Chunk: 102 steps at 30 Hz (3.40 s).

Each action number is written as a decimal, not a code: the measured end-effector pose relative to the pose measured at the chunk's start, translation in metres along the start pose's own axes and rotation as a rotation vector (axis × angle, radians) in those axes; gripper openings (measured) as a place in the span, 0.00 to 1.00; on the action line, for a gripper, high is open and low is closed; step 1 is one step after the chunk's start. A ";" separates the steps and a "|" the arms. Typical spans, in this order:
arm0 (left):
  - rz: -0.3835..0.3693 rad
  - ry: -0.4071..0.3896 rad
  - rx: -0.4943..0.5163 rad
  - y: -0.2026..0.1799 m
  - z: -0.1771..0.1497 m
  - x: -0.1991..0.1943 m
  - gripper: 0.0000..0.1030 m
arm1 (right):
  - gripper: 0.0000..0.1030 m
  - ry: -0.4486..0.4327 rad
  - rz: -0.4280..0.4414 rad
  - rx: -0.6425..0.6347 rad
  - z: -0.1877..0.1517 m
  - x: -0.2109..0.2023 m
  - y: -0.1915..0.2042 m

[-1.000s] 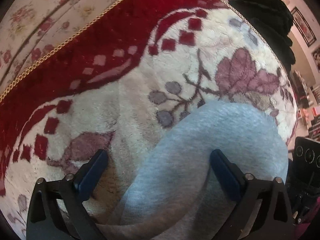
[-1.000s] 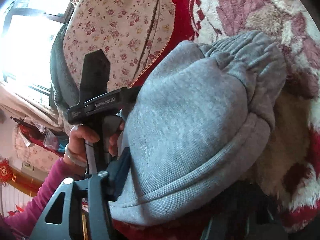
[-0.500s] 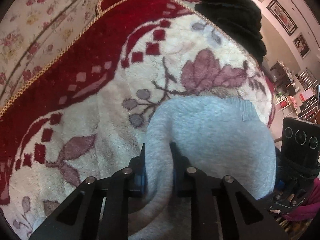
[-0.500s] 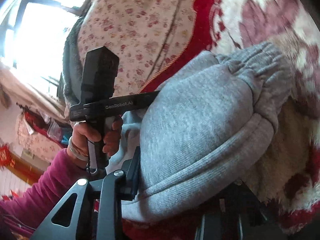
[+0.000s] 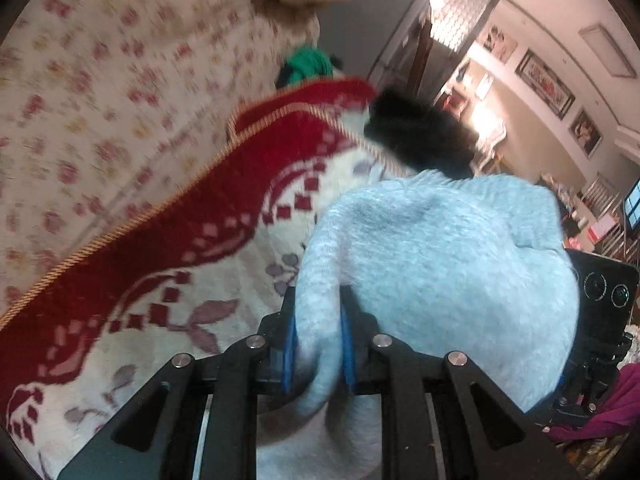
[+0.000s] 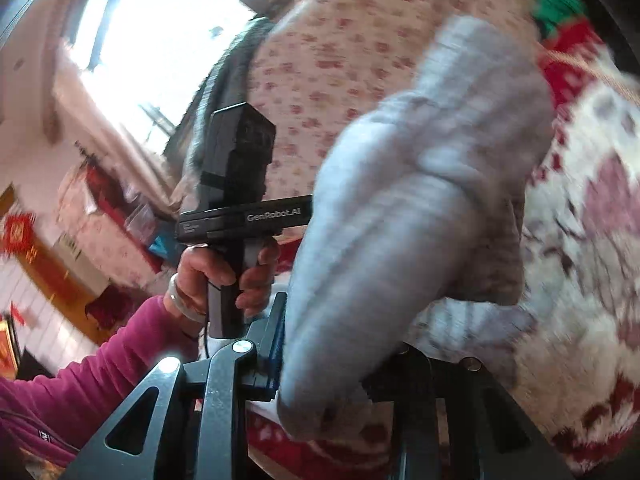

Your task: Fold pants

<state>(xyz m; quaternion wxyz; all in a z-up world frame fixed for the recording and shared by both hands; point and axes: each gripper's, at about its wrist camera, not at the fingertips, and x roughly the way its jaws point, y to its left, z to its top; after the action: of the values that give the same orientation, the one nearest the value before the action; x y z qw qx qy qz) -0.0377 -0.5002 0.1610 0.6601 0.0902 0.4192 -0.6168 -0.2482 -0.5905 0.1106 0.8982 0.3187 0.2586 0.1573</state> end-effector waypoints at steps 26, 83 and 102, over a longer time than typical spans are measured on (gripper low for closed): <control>0.390 -0.270 -0.453 0.135 -0.242 -0.249 0.06 | 0.32 0.391 0.204 -0.473 -0.056 0.216 0.210; 0.654 -0.260 -0.386 0.029 -0.310 -0.217 0.65 | 1.00 0.261 -0.305 -0.355 -0.027 0.270 0.109; 0.647 -0.306 -0.407 0.044 -0.312 -0.216 0.65 | 1.00 0.303 -0.223 -0.174 0.010 0.250 0.052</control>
<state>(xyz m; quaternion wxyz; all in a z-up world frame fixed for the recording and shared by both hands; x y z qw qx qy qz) -0.1126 -0.1324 0.0894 0.8791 -0.0077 0.3796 -0.2883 -0.0444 -0.4447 0.0608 0.8851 0.1819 0.4099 0.1247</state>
